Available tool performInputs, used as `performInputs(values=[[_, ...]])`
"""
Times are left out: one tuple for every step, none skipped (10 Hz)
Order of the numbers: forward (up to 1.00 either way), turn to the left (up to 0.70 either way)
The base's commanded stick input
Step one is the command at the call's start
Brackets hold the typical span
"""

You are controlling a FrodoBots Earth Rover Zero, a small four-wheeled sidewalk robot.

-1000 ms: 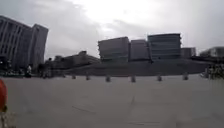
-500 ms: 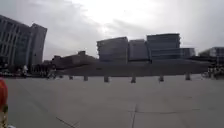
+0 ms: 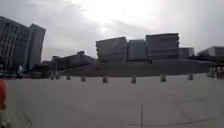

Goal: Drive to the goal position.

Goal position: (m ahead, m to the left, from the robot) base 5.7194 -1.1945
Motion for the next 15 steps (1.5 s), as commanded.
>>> performInputs(values=[[0.85, 0.00], [0.70, 0.00], [0.70, 0.00], [0.70, 0.00], [0.70, 0.00], [0.70, 0.00], [0.70, 0.00], [0.70, 0.00], [0.70, 0.00], [0.70, 0.00], [0.70, 0.00], [0.70, 0.00], [0.70, 0.00], [0.70, 0.00], [0.70, 0.00]])
